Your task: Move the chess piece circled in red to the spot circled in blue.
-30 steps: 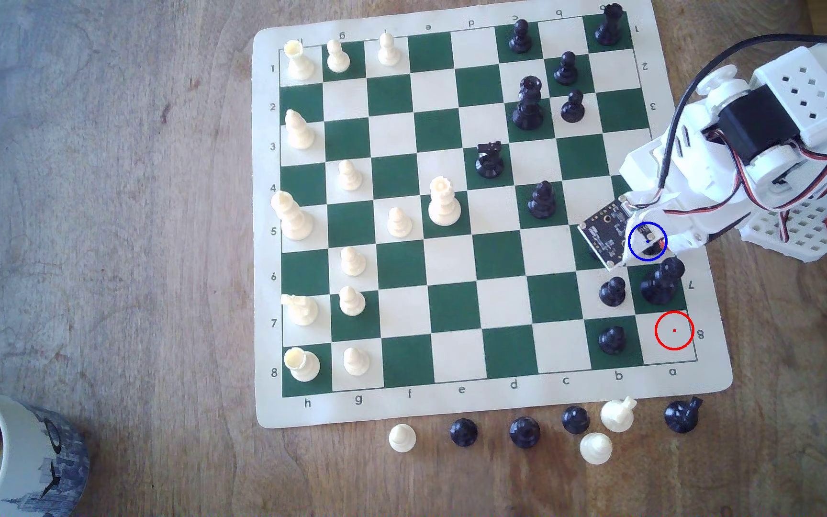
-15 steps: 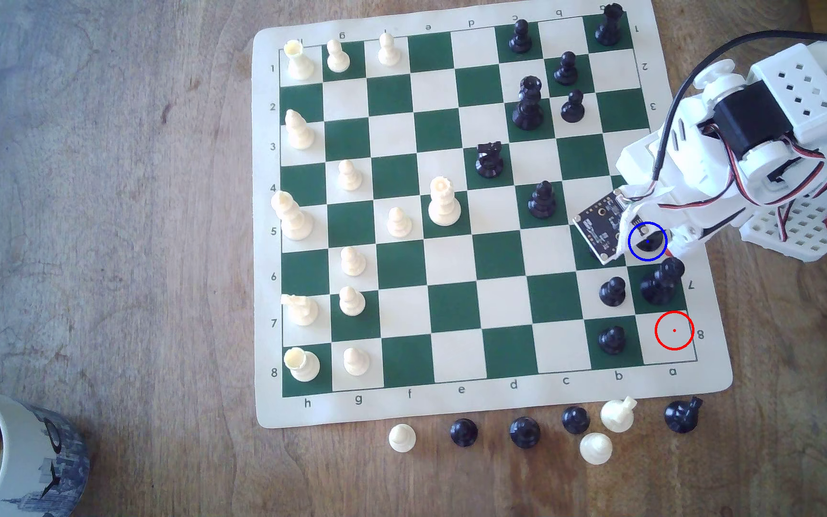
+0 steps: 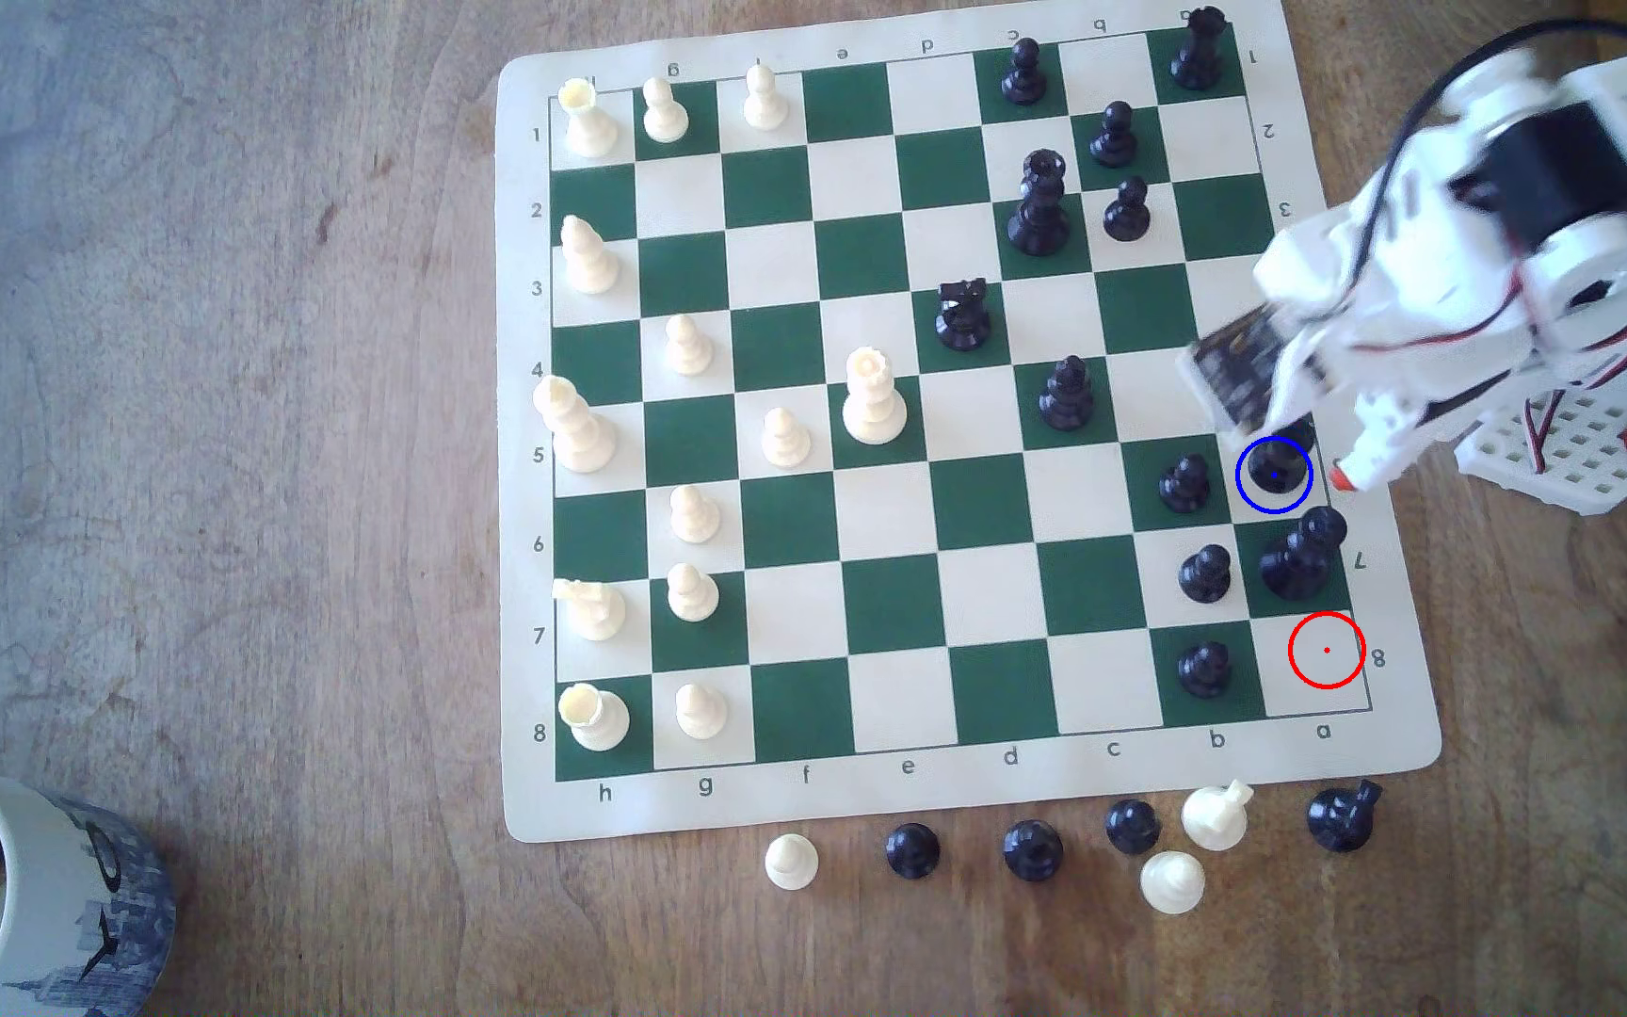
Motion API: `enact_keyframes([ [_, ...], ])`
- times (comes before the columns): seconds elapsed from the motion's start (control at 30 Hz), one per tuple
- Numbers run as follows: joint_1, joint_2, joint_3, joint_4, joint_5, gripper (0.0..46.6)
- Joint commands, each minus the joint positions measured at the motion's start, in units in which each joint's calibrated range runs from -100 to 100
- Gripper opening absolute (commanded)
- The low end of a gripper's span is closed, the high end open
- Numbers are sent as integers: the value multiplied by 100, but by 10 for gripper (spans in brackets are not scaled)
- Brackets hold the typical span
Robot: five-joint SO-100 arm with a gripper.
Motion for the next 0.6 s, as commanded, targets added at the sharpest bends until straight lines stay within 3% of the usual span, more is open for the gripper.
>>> enact_keyframes([
  [0.0, 259, -222, -715, 256, 88, 145],
  [0.1, 830, -306, -796, -6, 332, 123],
  [0.17, 830, -306, -851, -30, 352, 109],
  [0.23, 729, -290, -1014, -96, 317, 39],
  [0.3, 783, -264, -1150, -366, 313, 29],
  [0.37, 901, -442, -1077, -1611, 225, 3],
  [0.43, 916, -485, -878, -2954, -39, 3],
  [0.57, 916, -561, -198, -5706, -29, 3],
])
